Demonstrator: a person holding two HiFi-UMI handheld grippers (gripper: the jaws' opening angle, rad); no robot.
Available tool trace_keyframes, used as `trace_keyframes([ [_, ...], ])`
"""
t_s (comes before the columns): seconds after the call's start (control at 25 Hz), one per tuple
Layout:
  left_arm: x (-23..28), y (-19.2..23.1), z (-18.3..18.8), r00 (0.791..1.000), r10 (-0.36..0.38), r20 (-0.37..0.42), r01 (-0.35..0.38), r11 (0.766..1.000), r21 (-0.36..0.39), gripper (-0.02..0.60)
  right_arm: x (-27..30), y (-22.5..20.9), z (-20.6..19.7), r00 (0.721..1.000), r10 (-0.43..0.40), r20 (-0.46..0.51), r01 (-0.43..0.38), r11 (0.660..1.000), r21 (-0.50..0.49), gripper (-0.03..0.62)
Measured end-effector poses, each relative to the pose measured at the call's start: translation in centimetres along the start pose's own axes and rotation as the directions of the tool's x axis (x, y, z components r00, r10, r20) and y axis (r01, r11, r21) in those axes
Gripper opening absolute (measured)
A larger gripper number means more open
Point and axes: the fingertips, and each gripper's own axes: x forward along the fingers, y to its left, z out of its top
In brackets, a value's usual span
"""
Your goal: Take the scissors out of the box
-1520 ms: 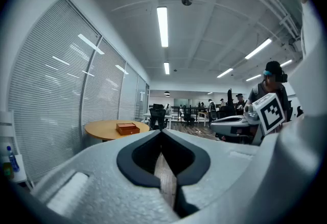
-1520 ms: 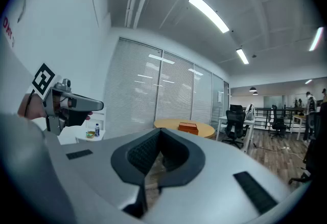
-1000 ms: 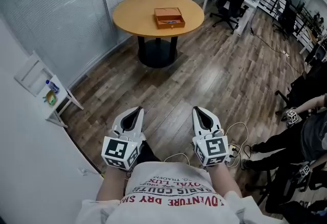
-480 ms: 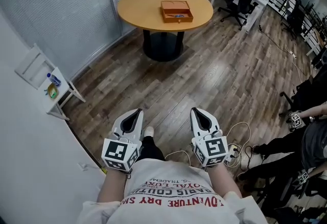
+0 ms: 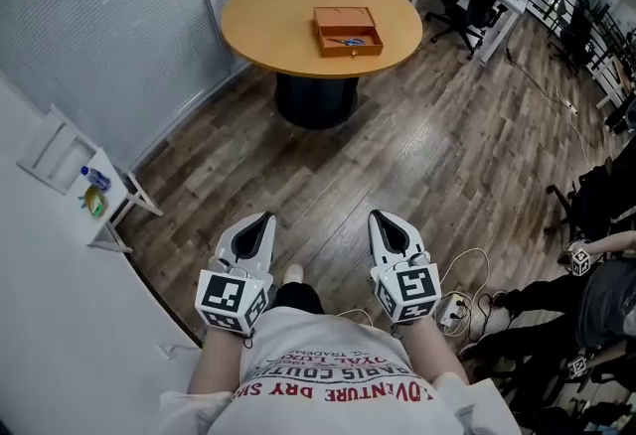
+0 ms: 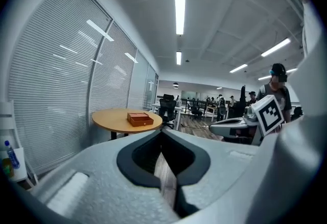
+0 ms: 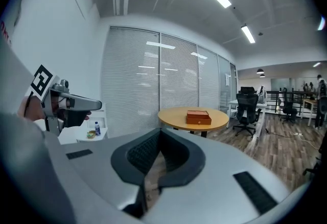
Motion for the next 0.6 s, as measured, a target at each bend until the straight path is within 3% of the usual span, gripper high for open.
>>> trace_keyframes([
  [0.4,9.0,12.3,4.7,0.999,-0.043,0.009,0.042,0.998,0.035,0.008,12.9,-1.4,4.0,0.997,-0.068,-0.022,0.069,0.998,0.007,0.008],
  [0.6,11.7,16.2,5.7,0.999,-0.051,-0.002,0.051,0.998,0.023,0.008,17.3,-1.9,5.2,0.996,-0.084,-0.038,0.085,0.996,0.026,0.008],
])
